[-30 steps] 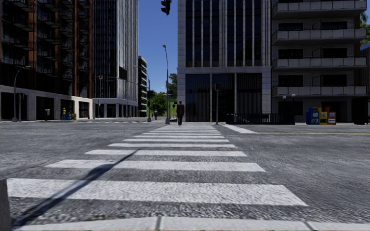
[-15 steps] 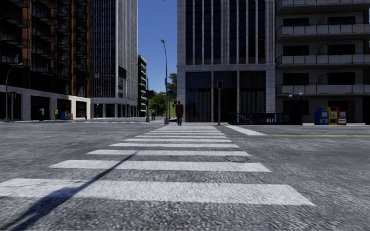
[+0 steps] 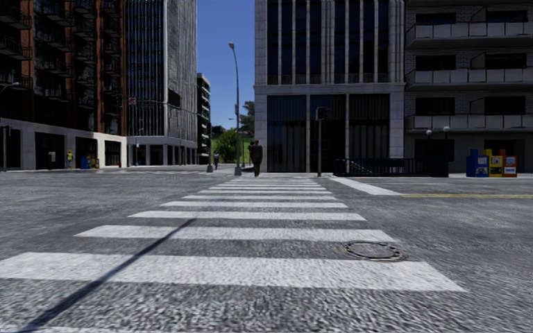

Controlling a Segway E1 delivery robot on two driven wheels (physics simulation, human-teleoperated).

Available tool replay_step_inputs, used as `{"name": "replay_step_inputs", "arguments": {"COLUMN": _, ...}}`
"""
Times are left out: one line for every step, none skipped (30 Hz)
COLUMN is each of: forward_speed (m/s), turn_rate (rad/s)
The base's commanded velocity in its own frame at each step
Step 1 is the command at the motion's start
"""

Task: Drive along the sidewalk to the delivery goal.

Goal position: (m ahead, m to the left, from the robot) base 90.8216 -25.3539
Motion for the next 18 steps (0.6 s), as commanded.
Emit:
{"name": "replay_step_inputs", "arguments": {"forward_speed": 2.0, "turn_rate": 0.0}}
{"name": "replay_step_inputs", "arguments": {"forward_speed": 2.0, "turn_rate": 0.0}}
{"name": "replay_step_inputs", "arguments": {"forward_speed": 2.0, "turn_rate": 0.0}}
{"name": "replay_step_inputs", "arguments": {"forward_speed": 2.0, "turn_rate": 0.0}}
{"name": "replay_step_inputs", "arguments": {"forward_speed": 2.0, "turn_rate": 0.0}}
{"name": "replay_step_inputs", "arguments": {"forward_speed": 2.0, "turn_rate": 0.0}}
{"name": "replay_step_inputs", "arguments": {"forward_speed": 2.0, "turn_rate": 0.0}}
{"name": "replay_step_inputs", "arguments": {"forward_speed": 2.0, "turn_rate": 0.0}}
{"name": "replay_step_inputs", "arguments": {"forward_speed": 2.0, "turn_rate": 0.0}}
{"name": "replay_step_inputs", "arguments": {"forward_speed": 2.0, "turn_rate": 0.0}}
{"name": "replay_step_inputs", "arguments": {"forward_speed": 2.0, "turn_rate": 0.0}}
{"name": "replay_step_inputs", "arguments": {"forward_speed": 2.0, "turn_rate": 0.0}}
{"name": "replay_step_inputs", "arguments": {"forward_speed": 2.0, "turn_rate": 0.0}}
{"name": "replay_step_inputs", "arguments": {"forward_speed": 2.0, "turn_rate": 0.0}}
{"name": "replay_step_inputs", "arguments": {"forward_speed": 2.0, "turn_rate": 0.0}}
{"name": "replay_step_inputs", "arguments": {"forward_speed": 2.0, "turn_rate": 0.0}}
{"name": "replay_step_inputs", "arguments": {"forward_speed": 2.0, "turn_rate": 0.0}}
{"name": "replay_step_inputs", "arguments": {"forward_speed": 2.0, "turn_rate": 0.0}}
